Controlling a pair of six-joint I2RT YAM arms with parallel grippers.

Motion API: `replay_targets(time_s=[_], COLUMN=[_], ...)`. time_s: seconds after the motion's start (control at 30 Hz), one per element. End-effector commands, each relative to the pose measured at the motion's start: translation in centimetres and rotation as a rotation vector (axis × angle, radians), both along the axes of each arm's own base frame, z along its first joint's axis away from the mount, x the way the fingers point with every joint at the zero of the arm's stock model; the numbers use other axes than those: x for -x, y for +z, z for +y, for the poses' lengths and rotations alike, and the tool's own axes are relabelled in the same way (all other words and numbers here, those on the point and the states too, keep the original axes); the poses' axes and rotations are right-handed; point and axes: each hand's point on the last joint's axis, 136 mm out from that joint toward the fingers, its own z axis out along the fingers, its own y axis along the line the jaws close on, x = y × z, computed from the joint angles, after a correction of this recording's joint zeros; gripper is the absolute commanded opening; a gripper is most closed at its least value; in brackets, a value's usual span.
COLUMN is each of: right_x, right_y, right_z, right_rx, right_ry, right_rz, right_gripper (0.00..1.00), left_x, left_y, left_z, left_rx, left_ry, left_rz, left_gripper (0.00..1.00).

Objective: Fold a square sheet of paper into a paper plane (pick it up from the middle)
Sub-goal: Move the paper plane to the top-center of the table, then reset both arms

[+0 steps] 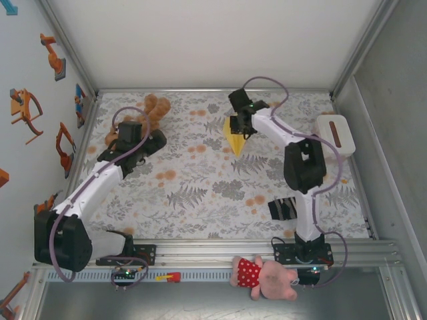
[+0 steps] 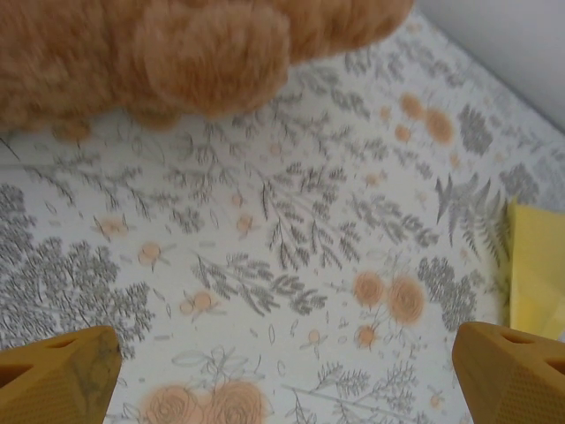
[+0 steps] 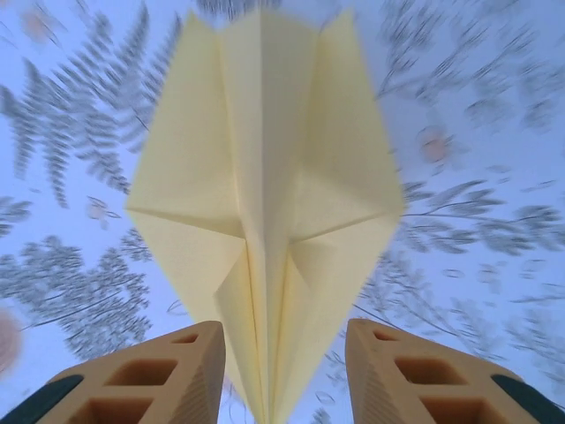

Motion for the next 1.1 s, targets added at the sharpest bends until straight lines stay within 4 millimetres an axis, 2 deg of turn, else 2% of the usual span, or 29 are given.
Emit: replay_targets(time_s=[0.0,0.1,0.23,0.27,0.33,0.47,0.6,0.7,0.83,1.0,1.07], right_x=[0.2,1.5,4.1,4.8,6.5,9.2,10.7,11.0,11.8,11.6,11.3], right_y=[5.3,7.7,8.4,8.8,8.4,6.9,5.4,4.7,3.8,1.9,1.2], right_z=[-2.5,-5.1,-9.7,-11.2,-14.4,-19.6,-21.4,-21.7,-22.5,-22.7,-23.0], right_rx=[0.011,0.039,0.119,0.157,0.247,0.311,0.293,0.286,0.375,0.355,0.323], right_ry=[-0.042,-0.078,-0.133,-0.156,-0.218,-0.327,-0.345,-0.317,-0.28,-0.237,-0.236], right_rz=[-0.154,-0.258,-0.359,-0.388,-0.421,-0.467,-0.558,-0.632,-0.733,-0.738,-0.747], right_gripper=[0.43,0.58,0.72,0.79,0.85,0.86,0.87,0.87,0.88,0.88,0.88], left_x=[-0.8,-0.6,0.3,0.7,1.4,2.3,2.6,2.3,1.5,0.2,-0.4], left_y=[2.7,3.4,3.0,2.7,2.3,1.6,0.5,-0.9,-2.9,-5.0,-5.2], left_z=[1.9,3.4,6.7,7.6,9.2,10.9,11.4,11.8,11.9,10.8,10.7], left_rx=[-0.085,-0.141,-0.268,-0.309,-0.372,-0.498,-0.557,-0.573,-0.536,-0.494,-0.468], left_ry=[0.042,0.083,0.185,0.206,0.252,0.252,0.229,0.187,0.125,0.02,0.008], left_rz=[-0.105,-0.163,-0.219,-0.23,-0.245,-0.316,-0.395,-0.382,-0.371,-0.408,-0.432], left_gripper=[0.96,0.96,0.96,0.96,0.96,0.96,0.96,0.96,0.96,0.96,0.96])
